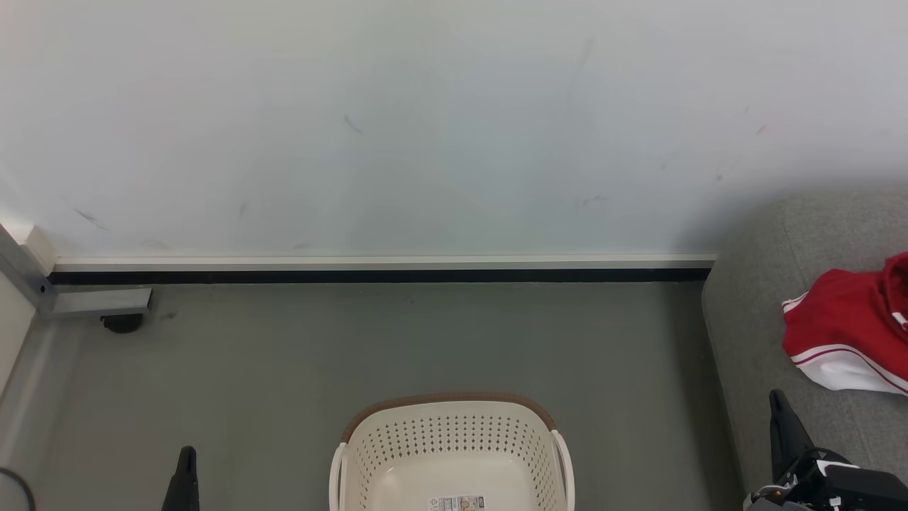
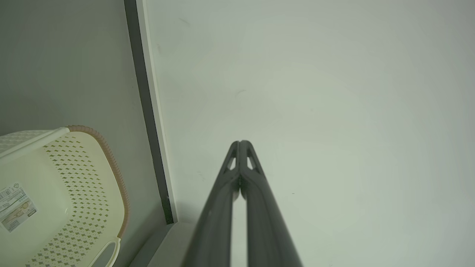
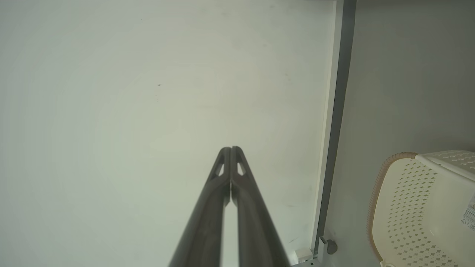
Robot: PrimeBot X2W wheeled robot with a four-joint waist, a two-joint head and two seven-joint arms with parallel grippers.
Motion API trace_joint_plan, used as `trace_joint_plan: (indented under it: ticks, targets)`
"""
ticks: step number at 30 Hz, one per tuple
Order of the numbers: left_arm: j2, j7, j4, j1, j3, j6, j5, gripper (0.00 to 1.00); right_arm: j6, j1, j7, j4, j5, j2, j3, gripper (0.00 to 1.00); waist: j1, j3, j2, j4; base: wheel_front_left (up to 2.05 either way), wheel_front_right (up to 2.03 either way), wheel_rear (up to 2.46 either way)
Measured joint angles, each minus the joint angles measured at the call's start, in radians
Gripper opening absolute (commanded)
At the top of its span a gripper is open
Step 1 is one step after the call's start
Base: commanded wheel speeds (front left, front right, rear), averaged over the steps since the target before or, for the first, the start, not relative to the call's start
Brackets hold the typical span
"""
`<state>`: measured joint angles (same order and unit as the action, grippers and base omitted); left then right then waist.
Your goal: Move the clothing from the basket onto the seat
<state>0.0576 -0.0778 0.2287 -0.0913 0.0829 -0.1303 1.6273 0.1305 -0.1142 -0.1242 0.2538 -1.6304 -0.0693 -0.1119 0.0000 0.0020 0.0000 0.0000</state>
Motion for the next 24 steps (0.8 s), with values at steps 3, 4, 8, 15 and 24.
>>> trace_joint_plan:
  ticks: [3,4,8,15,24]
  targets:
    - [0.0,0.0,0.0,0.0,0.0,0.0,0.0,0.0,0.0,0.0,0.0,0.0,0.0,0.0,-0.001,0.0,0.0,0.0,0.0,0.0,0.0,0.0,0.0]
    - [0.0,0.0,0.0,0.0,0.0,0.0,0.0,0.0,0.0,0.0,0.0,0.0,0.0,0.001,-0.001,0.0,0.0,0.0,0.0,0.0,0.0,0.0,0.0]
    - [-0.001,0.0,0.0,0.0,0.001,0.0,0.0,0.0,0.0,0.0,0.0,0.0,0.002,0.002,-0.002,0.0,0.0,0.0,0.0,0.0,0.0,0.0,0.0]
    - [-0.001,0.0,0.0,0.0,0.002,0.0,-0.001,0.0,0.0,0.0,-0.003,0.0,0.003,0.003,-0.003,0.0,0.0,0.0,0.0,0.0,0.0,0.0,0.0]
    - [-0.002,0.0,0.0,0.0,0.002,0.0,-0.001,0.0,0.0,0.0,-0.005,0.0,0.003,0.004,-0.005,0.0,0.0,0.0,0.0,0.0,0.0,0.0,0.0]
